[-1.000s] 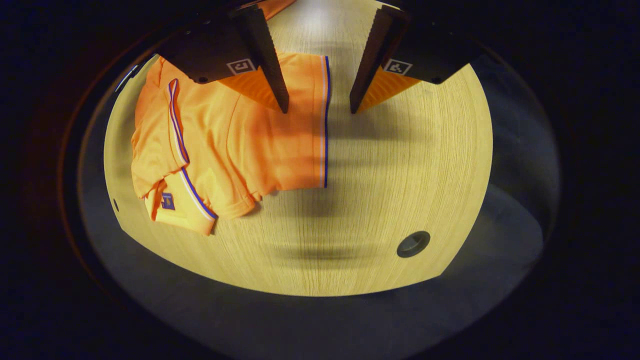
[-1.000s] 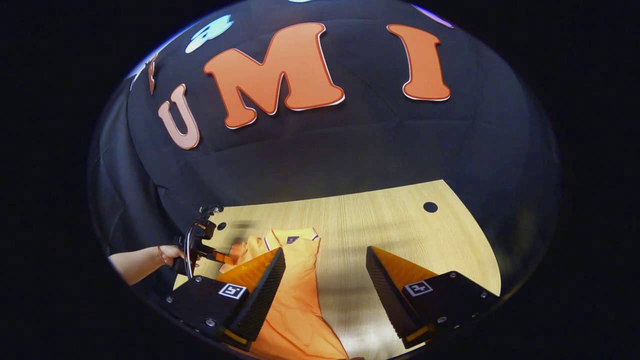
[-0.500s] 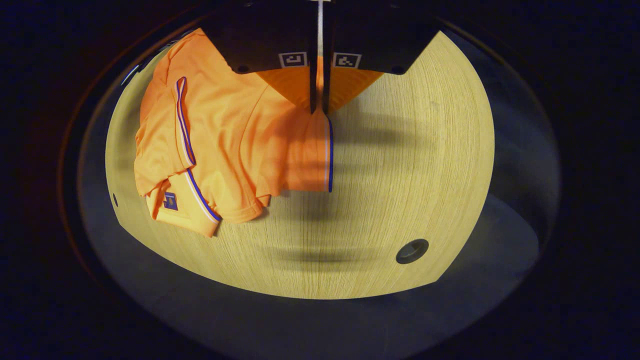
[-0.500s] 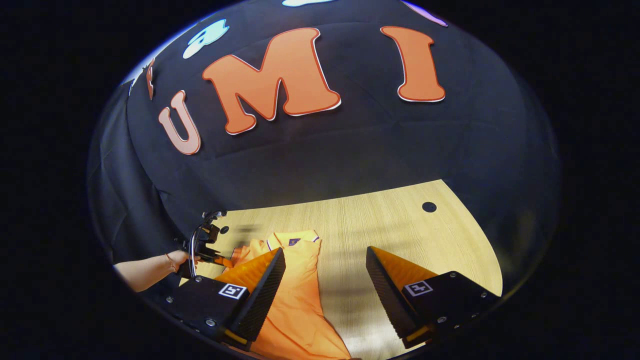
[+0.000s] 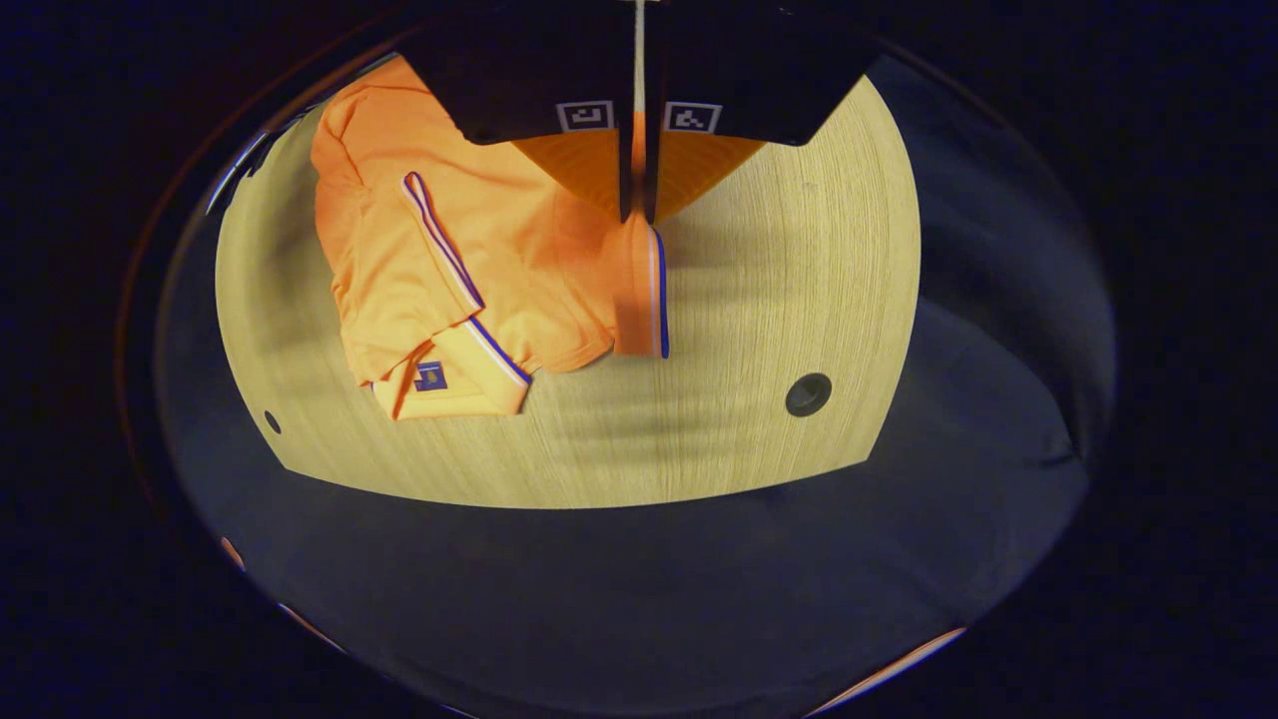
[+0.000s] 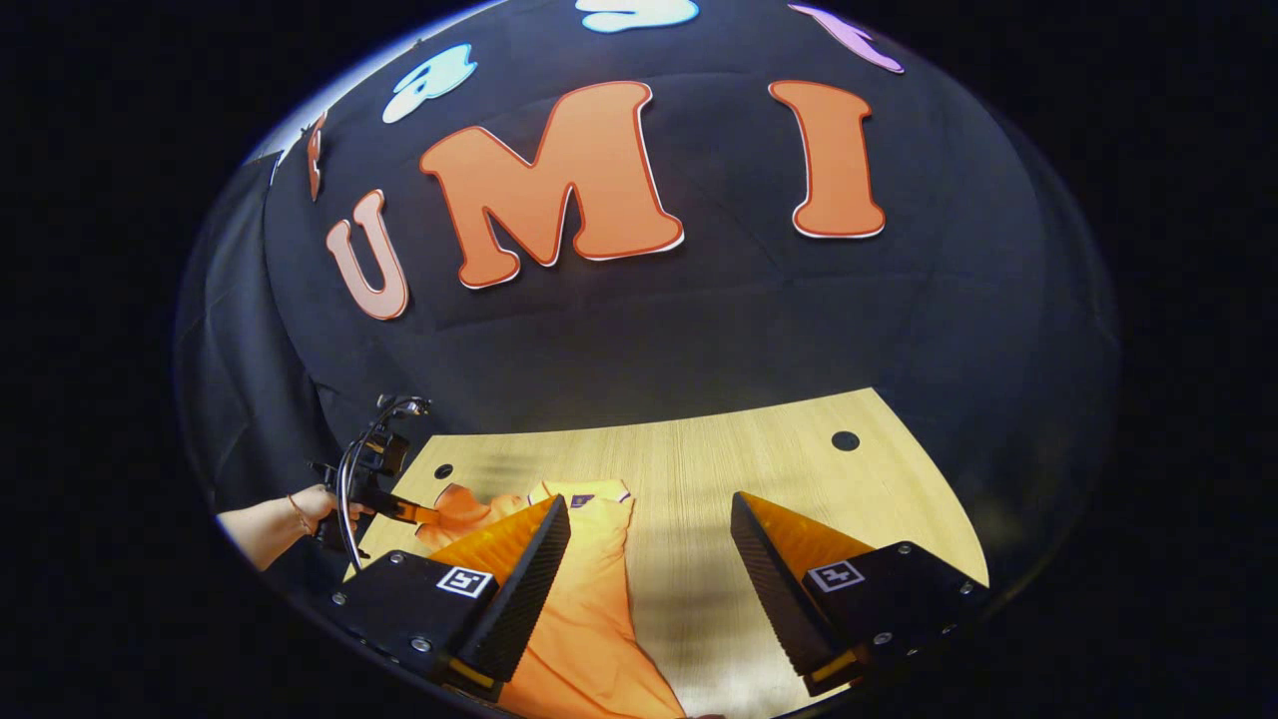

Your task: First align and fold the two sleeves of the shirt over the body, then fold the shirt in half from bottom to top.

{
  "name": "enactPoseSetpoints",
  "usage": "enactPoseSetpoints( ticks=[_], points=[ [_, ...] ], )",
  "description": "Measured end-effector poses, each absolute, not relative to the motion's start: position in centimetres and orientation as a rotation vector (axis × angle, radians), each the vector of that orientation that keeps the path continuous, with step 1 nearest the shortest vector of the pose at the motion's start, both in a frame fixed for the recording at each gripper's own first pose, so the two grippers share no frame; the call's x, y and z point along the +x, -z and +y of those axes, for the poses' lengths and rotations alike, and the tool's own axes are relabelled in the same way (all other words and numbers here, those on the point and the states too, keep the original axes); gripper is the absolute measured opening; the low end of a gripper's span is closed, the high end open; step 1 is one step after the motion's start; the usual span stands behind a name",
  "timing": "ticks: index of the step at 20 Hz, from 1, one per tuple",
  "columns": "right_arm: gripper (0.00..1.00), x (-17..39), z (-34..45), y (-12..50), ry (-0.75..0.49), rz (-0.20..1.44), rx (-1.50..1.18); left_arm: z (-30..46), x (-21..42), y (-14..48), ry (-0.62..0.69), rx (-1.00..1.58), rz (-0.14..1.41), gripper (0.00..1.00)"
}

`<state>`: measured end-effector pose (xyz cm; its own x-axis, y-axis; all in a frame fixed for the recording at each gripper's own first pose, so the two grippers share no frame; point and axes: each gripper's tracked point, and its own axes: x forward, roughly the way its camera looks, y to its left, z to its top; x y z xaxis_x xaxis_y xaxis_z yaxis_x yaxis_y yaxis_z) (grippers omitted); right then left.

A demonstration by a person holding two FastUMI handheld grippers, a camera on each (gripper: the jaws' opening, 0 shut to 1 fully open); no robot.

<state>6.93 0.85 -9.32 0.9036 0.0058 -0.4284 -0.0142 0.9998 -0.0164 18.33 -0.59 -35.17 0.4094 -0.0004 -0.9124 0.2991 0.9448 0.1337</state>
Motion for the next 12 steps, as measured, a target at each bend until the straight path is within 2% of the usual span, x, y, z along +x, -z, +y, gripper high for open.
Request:
enactPoseSetpoints(
  ticks=[5,12],
  points=[
    [0.99,6.3,0.7,8.1,-0.025,0.416,-0.017,-5.7,17.5,33.4,0.272,0.341,1.106,0.04],
    [0.99,5.2,-1.5,8.0,-0.001,0.414,-0.023,-13.5,15.2,35.5,0.366,0.391,1.13,0.04]
  ],
)
